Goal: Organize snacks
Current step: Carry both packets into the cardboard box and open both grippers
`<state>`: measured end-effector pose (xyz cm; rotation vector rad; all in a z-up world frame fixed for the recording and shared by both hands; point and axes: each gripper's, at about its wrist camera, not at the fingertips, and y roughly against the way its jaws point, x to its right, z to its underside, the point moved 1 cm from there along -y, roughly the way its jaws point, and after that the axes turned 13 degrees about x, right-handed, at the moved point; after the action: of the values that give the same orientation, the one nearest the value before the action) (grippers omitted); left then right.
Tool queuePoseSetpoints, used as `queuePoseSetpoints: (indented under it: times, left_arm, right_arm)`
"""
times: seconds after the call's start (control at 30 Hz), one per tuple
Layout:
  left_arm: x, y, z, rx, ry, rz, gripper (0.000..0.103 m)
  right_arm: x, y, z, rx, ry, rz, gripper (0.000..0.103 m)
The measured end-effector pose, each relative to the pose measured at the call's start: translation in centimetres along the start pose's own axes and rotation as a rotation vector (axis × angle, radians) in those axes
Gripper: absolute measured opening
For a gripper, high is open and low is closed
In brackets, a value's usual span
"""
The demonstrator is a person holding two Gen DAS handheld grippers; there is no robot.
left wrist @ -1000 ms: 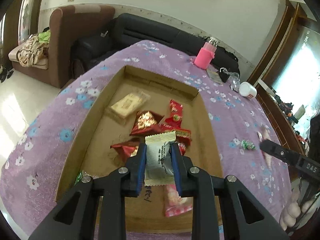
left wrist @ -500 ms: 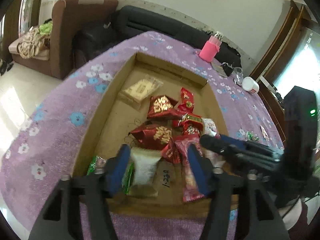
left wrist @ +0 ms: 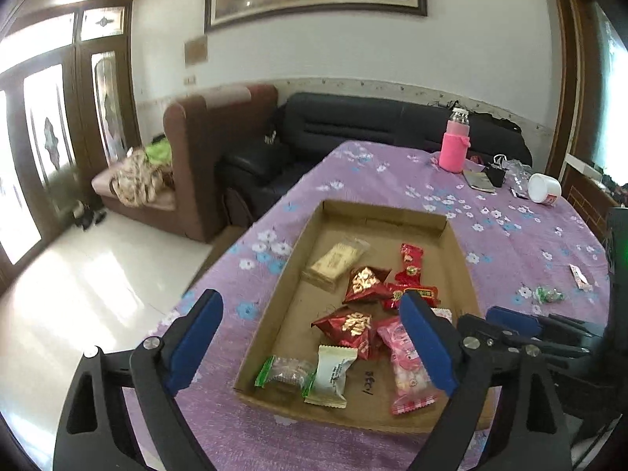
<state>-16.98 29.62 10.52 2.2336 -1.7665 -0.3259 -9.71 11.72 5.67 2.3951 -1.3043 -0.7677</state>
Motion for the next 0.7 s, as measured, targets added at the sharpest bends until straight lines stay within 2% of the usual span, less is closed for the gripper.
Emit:
queuePoseSetpoints:
  times: [0.1, 0.27, 0.7]
  left_arm:
    - [1.9, 1.0, -0.3, 0.028, -0.082, -0.006, 0.091]
    - [4.6, 1.8, -0.2, 0.020, -0.137, 0.038, 0.091]
    - [7.6, 1.5, 0.5, -0.056, -0.175, 0.075, 0.091]
  right_arm:
    - [0.5, 1.2, 0.0, 0.018, -0.006, 0.009, 0.048]
    - [1.7, 2.6, 0.4, 0.031, -0.032, 0.023, 0.049]
    - [4.8, 4.6, 1.4, 0.045, -0.091, 0.022, 0.050]
